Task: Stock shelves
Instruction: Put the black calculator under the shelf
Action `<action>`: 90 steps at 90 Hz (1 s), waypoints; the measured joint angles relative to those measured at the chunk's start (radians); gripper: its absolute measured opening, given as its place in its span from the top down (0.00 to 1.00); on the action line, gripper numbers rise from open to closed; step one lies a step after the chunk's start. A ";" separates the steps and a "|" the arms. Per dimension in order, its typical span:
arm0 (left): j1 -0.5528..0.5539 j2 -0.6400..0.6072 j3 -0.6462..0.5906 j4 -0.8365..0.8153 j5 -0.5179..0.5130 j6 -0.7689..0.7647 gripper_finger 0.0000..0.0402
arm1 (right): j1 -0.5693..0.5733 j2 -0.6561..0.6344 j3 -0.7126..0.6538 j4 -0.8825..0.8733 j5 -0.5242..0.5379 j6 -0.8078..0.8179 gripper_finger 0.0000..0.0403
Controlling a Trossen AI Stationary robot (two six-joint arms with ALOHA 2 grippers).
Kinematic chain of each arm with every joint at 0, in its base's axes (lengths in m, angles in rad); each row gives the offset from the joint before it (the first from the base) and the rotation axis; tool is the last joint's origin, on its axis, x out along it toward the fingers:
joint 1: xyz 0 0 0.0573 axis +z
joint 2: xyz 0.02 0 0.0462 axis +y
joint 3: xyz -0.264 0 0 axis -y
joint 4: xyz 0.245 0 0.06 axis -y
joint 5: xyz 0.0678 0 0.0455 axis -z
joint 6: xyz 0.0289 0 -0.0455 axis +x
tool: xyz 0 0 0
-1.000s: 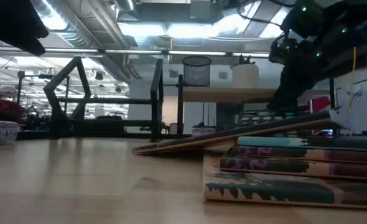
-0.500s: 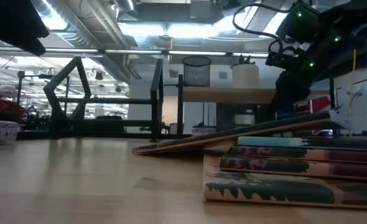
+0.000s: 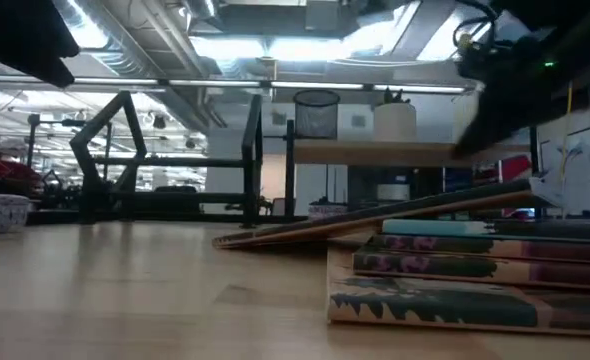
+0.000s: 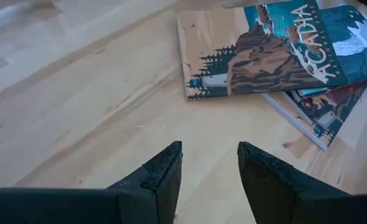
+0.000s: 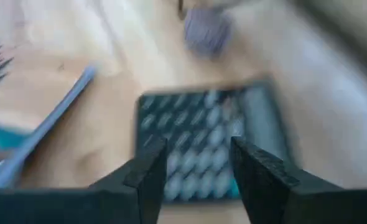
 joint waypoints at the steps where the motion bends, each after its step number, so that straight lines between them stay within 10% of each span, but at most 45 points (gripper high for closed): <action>1: 0.000 0.000 0.000 0.000 -0.001 0.000 0.66 | 0.008 0.006 0.000 -0.013 0.000 0.033 0.67; 32: 0.000 0.000 0.000 0.004 -0.001 0.003 0.66 | 0.003 0.291 -0.001 -0.059 0.135 0.347 0.98; 90: 0.000 0.000 -0.001 0.004 -0.015 0.012 0.66 | -0.303 0.454 0.000 0.151 0.215 0.211 1.00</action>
